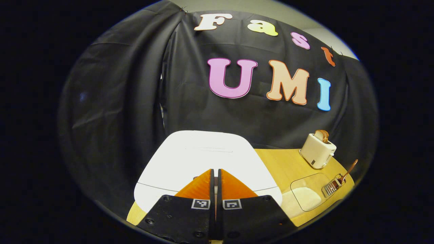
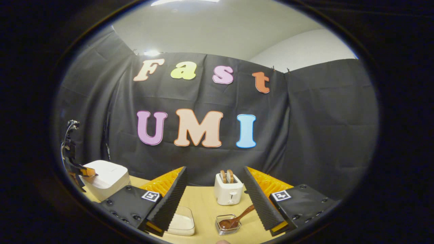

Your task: Close the left gripper, press the button to open the rice cooker; take a wooden spoon from the chopstick holder with the right hand, scoop a spoonful of rice and pour it into the rice cooker, then put the wooden spoon back into the chopstick holder.

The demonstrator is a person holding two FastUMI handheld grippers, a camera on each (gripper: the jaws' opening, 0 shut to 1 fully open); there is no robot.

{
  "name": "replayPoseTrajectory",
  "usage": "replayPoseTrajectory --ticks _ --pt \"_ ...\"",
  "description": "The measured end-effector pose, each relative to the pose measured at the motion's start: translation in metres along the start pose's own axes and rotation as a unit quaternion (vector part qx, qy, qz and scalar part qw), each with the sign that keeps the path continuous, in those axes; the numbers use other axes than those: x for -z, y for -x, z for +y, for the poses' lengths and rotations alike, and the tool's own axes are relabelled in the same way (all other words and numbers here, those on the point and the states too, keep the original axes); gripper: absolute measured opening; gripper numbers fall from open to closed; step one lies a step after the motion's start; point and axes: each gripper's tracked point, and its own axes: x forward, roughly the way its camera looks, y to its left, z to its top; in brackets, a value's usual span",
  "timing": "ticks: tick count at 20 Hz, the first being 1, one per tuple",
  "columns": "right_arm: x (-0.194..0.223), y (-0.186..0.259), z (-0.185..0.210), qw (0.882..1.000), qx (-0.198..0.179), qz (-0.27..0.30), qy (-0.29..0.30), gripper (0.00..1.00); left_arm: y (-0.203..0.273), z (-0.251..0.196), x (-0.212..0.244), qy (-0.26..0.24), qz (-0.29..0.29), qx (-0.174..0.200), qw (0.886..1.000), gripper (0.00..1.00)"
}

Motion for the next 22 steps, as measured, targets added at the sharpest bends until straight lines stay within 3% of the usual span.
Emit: replayPoseTrajectory --ticks 5,9,14,18,22 --pt "-0.002 -0.005 0.009 1.0 -0.007 -0.002 0.005 1.0 -0.004 0.001 -0.001 0.004 -0.017 0.001 1.0 0.0" --pt "-0.004 -0.008 0.014 1.0 -0.014 -0.006 0.005 1.0 -0.004 0.0 0.009 -0.01 0.007 -0.007 1.0 0.0" --pt "-0.008 -0.007 0.007 1.0 -0.015 -0.016 0.01 1.0 -0.001 0.001 -0.01 -0.03 -0.026 -0.013 0.999 0.0" --pt "-0.008 -0.008 -0.008 1.0 -0.011 -0.017 0.006 1.0 0.008 -0.004 -0.053 -0.062 -0.088 -0.035 0.994 0.0" --pt "-0.011 -0.01 -0.019 1.0 -0.016 -0.023 0.001 1.0 0.019 -0.008 -0.078 -0.064 -0.116 -0.046 0.99 0.0"
